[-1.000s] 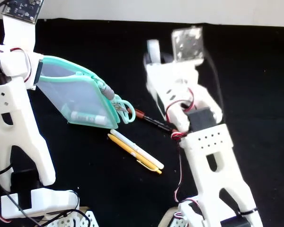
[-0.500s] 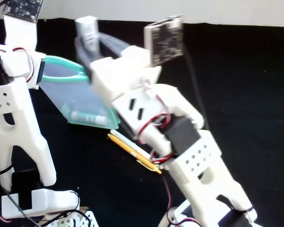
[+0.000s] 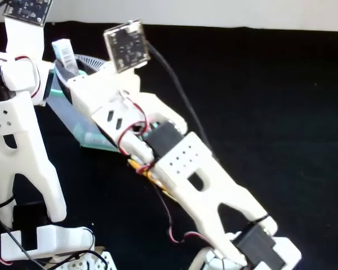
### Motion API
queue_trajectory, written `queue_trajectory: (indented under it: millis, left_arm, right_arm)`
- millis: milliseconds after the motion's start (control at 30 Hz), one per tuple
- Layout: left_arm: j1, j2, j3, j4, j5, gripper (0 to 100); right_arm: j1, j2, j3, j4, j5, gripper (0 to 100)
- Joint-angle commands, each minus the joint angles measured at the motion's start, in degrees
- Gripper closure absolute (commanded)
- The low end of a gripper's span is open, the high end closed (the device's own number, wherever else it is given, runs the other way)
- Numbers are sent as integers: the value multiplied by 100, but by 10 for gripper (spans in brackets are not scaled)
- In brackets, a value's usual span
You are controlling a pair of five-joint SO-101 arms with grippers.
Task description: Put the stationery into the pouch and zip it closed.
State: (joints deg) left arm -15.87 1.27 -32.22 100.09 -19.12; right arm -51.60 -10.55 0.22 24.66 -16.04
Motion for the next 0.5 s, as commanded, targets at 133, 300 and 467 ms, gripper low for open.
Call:
queue_trajectory:
  millis: [133,300,467]
  left_arm:
    - [119,75,31,70,79,993]
    - [119,101,31,62,79,993]
    - [119,101,31,53,79,993]
  right_arm:
    - [154,84,224,-154,-9,992]
    - [136,-22,585,-154,-9,992]
    - [110,-251,848,-154,-9,992]
